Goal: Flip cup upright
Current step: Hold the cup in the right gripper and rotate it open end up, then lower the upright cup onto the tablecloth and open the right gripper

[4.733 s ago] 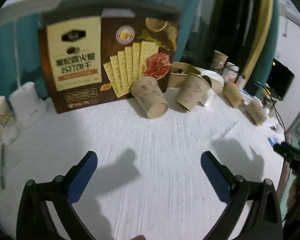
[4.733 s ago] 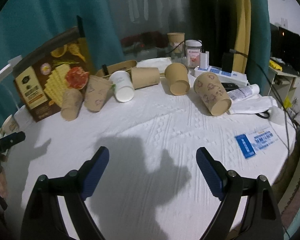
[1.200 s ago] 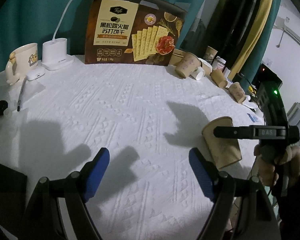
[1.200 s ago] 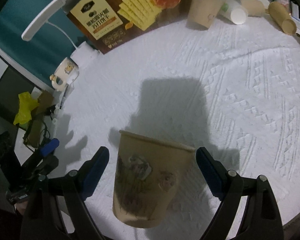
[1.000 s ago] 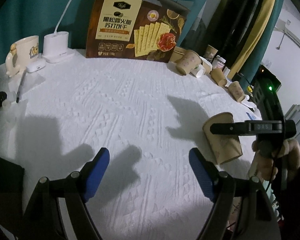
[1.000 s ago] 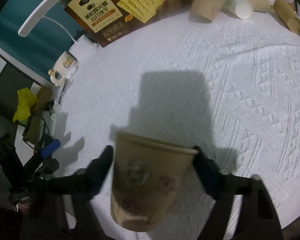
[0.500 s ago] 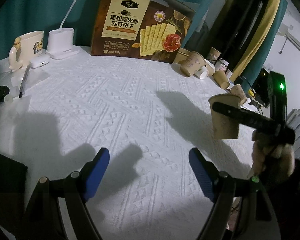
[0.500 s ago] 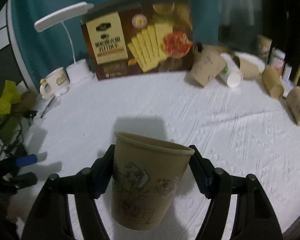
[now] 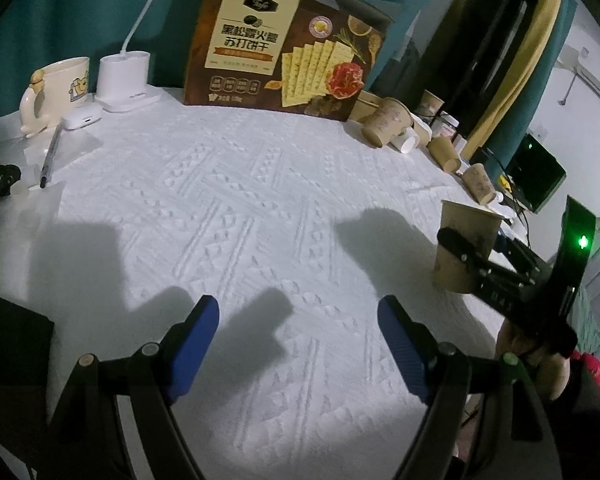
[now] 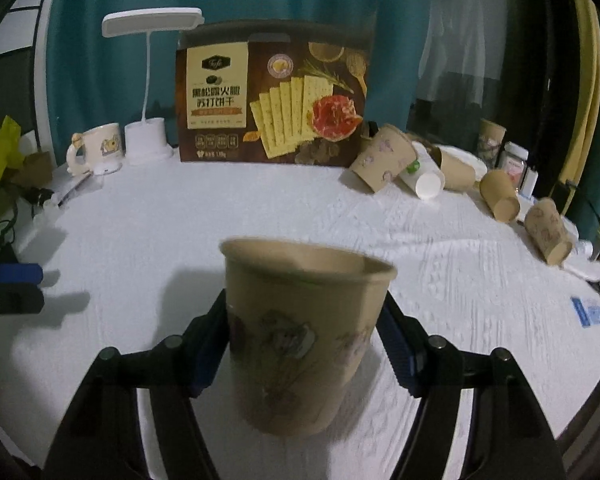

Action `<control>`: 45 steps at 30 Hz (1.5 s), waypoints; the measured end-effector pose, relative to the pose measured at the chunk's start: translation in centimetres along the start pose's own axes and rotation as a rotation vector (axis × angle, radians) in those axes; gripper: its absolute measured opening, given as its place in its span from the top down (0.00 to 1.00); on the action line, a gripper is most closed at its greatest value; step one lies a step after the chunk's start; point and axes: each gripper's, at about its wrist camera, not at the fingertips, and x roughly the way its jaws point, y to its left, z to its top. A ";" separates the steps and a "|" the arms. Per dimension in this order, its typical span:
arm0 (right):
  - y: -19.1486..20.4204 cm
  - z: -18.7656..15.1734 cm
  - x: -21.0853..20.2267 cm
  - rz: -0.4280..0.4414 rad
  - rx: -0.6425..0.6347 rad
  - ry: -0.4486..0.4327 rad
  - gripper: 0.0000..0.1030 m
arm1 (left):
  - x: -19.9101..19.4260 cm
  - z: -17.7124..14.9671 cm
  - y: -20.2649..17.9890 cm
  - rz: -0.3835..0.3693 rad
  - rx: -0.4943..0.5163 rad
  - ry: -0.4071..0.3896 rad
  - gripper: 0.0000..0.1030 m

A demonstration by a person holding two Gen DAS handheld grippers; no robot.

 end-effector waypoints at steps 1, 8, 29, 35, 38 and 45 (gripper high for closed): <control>0.0 -0.4 -0.2 0.001 0.006 0.002 0.35 | 0.0 -0.1 -0.2 0.000 0.005 0.002 0.21; -0.4 -2.1 -1.9 0.002 0.028 0.000 0.35 | -0.1 -0.6 -1.2 -0.005 0.028 0.009 0.21; -1.0 -7.3 -6.6 -0.010 0.065 0.042 0.35 | -0.9 -4.1 -6.5 -0.002 0.134 0.040 0.21; -2.4 -8.7 -8.4 -0.032 0.113 0.050 0.35 | -1.2 -5.1 -8.5 0.008 0.177 0.024 0.21; -3.4 -9.2 -9.4 -0.036 0.156 0.059 0.35 | -1.6 -5.5 -9.5 0.002 0.199 0.006 0.21; -6.0 -9.5 -11.7 -0.035 0.258 0.087 0.35 | -2.6 -5.6 -11.9 -0.013 0.236 -0.053 0.21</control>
